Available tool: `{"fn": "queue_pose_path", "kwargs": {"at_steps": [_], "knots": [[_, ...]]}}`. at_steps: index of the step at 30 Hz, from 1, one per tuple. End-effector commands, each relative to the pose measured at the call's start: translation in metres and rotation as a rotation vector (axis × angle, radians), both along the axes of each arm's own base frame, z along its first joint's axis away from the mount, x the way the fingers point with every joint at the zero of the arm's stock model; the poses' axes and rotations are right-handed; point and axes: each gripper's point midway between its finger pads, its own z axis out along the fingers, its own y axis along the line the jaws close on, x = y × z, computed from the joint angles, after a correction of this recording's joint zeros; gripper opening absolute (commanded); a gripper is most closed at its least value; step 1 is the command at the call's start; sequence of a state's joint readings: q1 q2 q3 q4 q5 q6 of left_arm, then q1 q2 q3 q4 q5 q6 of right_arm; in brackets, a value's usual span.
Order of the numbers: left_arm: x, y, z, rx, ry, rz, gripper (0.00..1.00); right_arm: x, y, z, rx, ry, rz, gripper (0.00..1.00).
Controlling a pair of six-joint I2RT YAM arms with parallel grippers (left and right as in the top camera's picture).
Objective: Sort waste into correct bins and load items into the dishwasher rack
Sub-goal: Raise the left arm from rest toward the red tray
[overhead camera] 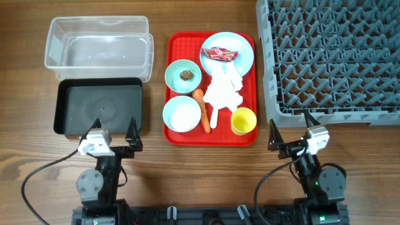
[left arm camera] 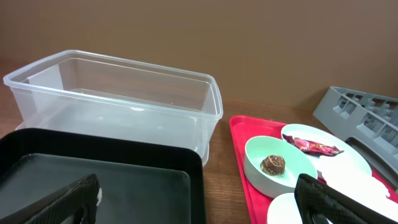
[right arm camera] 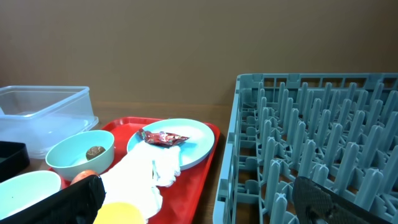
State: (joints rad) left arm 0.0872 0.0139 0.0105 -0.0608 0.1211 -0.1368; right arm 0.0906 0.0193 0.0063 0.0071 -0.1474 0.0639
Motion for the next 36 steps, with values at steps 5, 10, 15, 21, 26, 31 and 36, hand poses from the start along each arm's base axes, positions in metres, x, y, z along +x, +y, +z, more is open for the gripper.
{"fn": "queue_pose_path", "kwargs": {"at_steps": [5,10,15,21,26,31,36], "knots": [[0.0,0.0,-0.001,-0.01,0.001,-0.001,1.0,0.003,-0.019,-0.001,0.014,0.005,-0.114,1.0],[0.0,0.0,-0.001,-0.01,0.001,-0.001,1.0,0.003,-0.019,-0.001,0.014,0.005,-0.114,1.0],[0.0,0.0,-0.002,-0.01,0.001,-0.001,1.0,0.003,-0.019,-0.001,0.013,0.005,-0.114,1.0],[0.0,0.0,-0.001,-0.01,0.001,-0.001,1.0,0.003,-0.019,-0.001,0.014,0.005,-0.114,1.0],[0.0,0.0,-0.001,-0.01,0.001,-0.002,1.0,0.003,-0.019,0.002,0.019,-0.005,-0.114,1.0],[0.0,0.0,-0.002,-0.01,0.001,0.0,1.0,0.003,-0.019,0.01,0.02,-0.04,-0.114,1.0],[0.0,0.0,-0.001,-0.01,0.001,-0.002,1.0,0.003,-0.019,0.011,0.023,-0.043,-0.114,1.0]]}}
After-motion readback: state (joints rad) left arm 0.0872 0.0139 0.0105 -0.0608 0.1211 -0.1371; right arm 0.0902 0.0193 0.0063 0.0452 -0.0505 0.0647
